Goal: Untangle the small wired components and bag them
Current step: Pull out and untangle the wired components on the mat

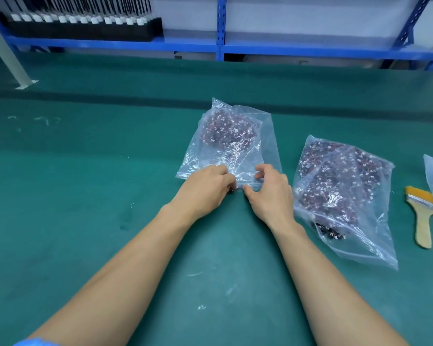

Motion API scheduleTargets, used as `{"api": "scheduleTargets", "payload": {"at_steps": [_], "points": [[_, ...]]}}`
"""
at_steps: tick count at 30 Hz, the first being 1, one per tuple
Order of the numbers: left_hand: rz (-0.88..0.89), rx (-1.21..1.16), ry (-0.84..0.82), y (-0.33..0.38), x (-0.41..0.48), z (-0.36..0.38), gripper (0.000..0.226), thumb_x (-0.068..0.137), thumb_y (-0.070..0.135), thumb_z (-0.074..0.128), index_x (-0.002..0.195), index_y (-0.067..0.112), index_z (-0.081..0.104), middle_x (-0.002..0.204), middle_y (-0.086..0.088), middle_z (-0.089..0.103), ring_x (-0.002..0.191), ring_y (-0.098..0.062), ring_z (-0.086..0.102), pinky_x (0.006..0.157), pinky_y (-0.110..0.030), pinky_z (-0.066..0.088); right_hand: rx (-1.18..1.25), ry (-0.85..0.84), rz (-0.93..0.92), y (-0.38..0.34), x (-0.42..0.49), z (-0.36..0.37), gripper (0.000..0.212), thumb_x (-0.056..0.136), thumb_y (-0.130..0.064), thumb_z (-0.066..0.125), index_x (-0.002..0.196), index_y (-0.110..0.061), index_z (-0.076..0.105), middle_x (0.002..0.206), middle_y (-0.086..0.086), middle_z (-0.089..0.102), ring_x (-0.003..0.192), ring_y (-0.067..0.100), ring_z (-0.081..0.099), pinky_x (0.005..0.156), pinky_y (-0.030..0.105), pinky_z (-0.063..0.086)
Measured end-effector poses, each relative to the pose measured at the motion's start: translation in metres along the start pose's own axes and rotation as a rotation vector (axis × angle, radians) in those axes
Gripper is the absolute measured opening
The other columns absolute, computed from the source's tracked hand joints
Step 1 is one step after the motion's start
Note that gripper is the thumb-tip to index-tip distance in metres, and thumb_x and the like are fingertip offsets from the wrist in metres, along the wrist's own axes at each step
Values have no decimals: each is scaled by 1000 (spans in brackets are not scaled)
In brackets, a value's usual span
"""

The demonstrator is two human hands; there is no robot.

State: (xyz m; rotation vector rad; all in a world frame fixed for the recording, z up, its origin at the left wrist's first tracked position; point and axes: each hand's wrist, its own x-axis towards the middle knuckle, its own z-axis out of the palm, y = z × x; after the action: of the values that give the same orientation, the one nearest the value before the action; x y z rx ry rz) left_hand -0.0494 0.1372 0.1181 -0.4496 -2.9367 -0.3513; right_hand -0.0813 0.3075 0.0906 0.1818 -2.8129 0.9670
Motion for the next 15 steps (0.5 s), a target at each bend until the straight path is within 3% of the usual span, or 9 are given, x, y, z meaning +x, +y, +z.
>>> {"api": "scheduleTargets", "payload": {"at_steps": [4, 9, 12, 15], "points": [[37, -91, -8, -6, -26, -4, 23, 97, 13, 54, 111, 22, 70, 108, 4, 60, 100, -18, 58, 84, -37, 48, -40, -24, -30, -2, -2, -1, 32, 89, -30, 64, 121, -25, 62, 122, -5, 62, 120, 22, 47, 100, 39, 41], [33, -291, -11, -18, -59, -12, 16, 90, 12, 70, 97, 24, 76, 92, 14, 62, 72, -2, 61, 75, -24, 50, -25, -60, -47, -2, -3, -3, 23, 89, -26, 63, 112, -27, 66, 125, -6, 59, 120, 21, 47, 102, 39, 40], [-24, -504, 76, -27, -71, -12, 18, 83, 10, 80, 95, 23, 78, 88, 12, 67, 73, -9, 66, 66, -19, 50, 32, -32, -93, -3, -5, -6, 19, 87, -20, 64, 105, -26, 67, 117, -7, 61, 111, 21, 54, 102, 42, 41], [-116, -664, 176, -34, -77, -13, 27, 80, 6, 82, 99, 24, 76, 92, 12, 71, 76, -12, 68, 61, -19, 49, 123, 39, -285, -7, -12, -7, 18, 84, -10, 68, 99, -20, 71, 105, -6, 63, 99, 17, 55, 93, 40, 47]]}}
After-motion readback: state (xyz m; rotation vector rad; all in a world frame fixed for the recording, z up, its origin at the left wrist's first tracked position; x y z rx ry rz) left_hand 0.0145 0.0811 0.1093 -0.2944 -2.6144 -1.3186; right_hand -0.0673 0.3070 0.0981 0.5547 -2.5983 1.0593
